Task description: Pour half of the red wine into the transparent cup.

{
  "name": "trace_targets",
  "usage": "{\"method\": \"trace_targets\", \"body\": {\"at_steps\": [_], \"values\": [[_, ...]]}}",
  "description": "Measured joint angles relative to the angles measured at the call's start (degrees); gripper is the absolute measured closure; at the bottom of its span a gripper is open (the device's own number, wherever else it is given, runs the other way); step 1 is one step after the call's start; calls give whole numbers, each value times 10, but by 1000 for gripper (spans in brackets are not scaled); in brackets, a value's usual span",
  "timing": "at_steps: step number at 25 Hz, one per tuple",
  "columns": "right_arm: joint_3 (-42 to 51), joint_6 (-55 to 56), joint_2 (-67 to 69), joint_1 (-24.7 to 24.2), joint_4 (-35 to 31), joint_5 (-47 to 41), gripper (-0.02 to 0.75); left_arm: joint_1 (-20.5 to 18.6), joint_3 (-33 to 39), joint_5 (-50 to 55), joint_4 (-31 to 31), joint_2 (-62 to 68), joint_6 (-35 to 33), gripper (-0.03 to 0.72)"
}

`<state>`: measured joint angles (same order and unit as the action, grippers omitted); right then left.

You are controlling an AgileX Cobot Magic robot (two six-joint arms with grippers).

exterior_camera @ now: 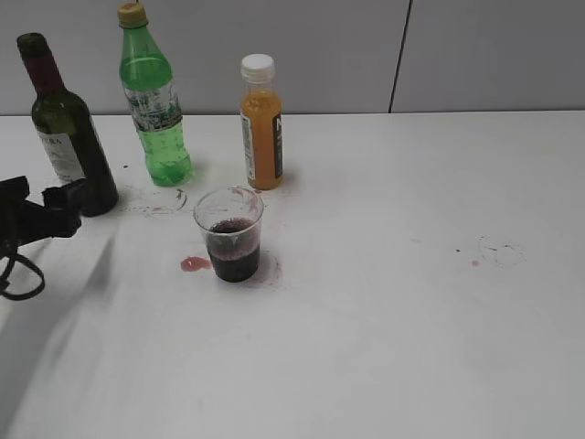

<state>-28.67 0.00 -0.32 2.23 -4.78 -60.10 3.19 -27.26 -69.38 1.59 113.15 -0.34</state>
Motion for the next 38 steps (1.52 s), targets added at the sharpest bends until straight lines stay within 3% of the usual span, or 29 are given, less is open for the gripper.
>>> {"method": "trace_targets", "body": {"at_steps": [6,8,13,17,28,32,38], "values": [[0,0,0,0,0,0,167,0,67,8,2,-144,-4,34],[0,0,0,0,0,0,167,0,69,59,5,-212,-4,38],[0,0,0,0,0,0,167,0,50,340,-11,-384,-4,43],[0,0,0,0,0,0,167,0,-10,607,-16,-487,-4,53],[0,0,0,0,0,0,167,0,-266,1232,-19,-569,11,91],[0,0,0,0,0,0,167,0,-301,1362,-16,-576,24,94],[0,0,0,0,0,0,167,0,-271,1385,-16,-642,37,94]]}}
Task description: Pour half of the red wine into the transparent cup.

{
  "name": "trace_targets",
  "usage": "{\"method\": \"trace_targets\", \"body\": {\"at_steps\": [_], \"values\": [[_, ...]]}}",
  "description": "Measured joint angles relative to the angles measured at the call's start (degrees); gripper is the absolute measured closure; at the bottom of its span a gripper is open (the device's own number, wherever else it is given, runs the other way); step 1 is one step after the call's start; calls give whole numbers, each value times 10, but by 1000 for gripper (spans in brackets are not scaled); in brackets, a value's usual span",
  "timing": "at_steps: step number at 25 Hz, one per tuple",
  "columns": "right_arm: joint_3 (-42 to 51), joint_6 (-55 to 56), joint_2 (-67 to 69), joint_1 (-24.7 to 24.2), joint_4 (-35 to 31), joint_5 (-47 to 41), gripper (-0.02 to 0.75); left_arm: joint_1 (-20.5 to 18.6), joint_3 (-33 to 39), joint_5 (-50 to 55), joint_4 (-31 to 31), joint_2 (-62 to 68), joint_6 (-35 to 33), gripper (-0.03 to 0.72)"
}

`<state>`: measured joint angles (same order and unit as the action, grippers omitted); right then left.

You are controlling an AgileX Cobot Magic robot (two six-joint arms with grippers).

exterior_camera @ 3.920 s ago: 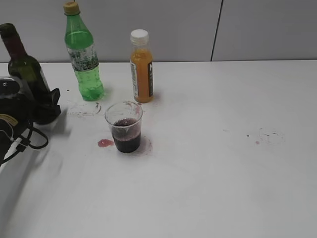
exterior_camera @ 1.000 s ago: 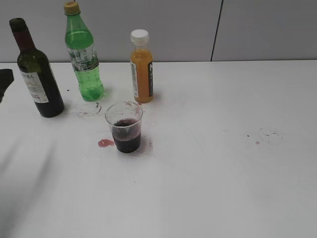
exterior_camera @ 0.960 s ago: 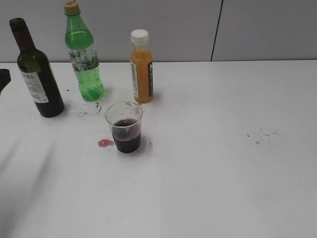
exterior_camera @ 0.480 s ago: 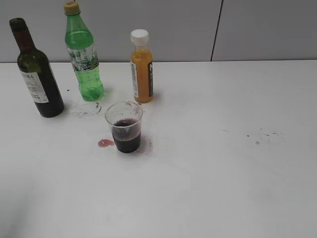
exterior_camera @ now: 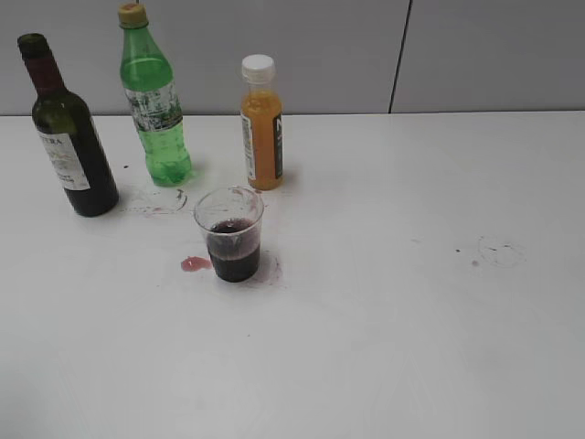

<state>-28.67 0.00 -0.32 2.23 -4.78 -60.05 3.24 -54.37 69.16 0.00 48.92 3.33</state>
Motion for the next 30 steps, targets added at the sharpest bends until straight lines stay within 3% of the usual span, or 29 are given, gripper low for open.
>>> {"method": "trace_targets", "body": {"at_steps": [19,25,30], "values": [[0,0,0,0,0,0,167,0,206,-8,-13,-390,-17,94],[0,0,0,0,0,0,167,0,240,-23,-37,-486,-45,94],[0,0,0,0,0,0,167,0,246,-43,-39,-493,-52,94]]}}
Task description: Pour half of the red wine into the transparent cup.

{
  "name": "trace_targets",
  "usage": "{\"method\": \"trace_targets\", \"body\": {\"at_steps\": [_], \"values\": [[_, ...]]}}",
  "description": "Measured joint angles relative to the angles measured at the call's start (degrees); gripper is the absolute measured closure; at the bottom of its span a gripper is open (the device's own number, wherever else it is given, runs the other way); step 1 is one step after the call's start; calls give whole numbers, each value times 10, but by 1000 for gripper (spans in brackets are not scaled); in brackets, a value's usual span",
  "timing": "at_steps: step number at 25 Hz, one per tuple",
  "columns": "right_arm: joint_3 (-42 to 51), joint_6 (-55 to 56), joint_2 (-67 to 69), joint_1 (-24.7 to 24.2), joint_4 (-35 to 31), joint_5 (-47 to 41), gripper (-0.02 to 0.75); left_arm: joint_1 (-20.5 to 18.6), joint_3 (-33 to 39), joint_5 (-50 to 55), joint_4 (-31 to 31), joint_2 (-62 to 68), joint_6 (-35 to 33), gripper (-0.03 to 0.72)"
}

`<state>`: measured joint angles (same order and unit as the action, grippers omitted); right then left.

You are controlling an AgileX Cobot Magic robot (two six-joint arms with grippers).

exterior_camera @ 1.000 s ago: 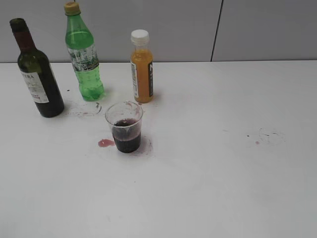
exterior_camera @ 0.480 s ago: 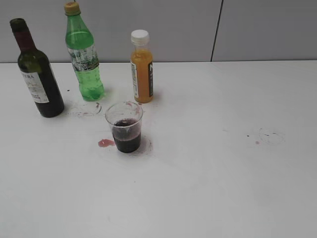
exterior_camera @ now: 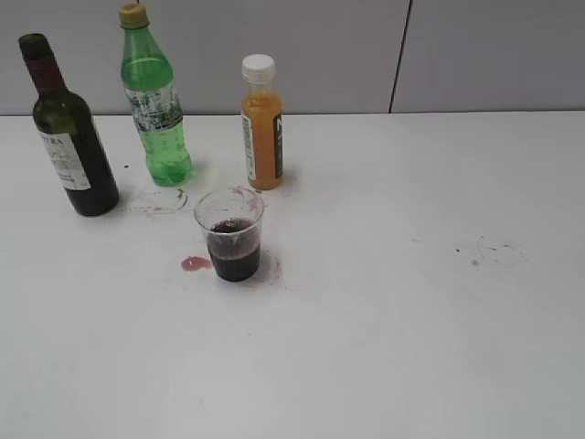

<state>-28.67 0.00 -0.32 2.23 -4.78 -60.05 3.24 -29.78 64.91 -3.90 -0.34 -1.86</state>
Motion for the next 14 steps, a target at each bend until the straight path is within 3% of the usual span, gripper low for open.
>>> {"method": "trace_targets", "body": {"at_steps": [14], "values": [[0,0,0,0,0,0,167,0,15,-27,-1,0,-2,94]]}}
